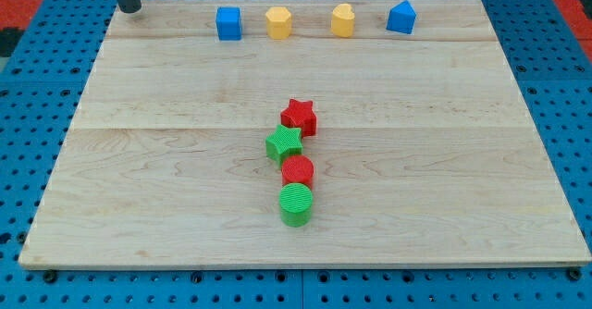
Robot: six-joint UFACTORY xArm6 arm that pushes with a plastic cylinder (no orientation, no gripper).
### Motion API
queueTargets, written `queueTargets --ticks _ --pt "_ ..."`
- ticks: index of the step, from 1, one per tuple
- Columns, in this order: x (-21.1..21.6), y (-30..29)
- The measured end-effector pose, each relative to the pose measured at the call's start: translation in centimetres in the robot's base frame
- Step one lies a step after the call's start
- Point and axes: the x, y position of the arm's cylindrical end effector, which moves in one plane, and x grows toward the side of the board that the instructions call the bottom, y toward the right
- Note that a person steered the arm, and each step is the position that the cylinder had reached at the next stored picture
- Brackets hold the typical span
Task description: Move the yellow heart and yellow hexagon towards the center
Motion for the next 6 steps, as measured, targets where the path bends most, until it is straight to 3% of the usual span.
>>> queueTargets --ticks 6 --pt "-0.04 0.68"
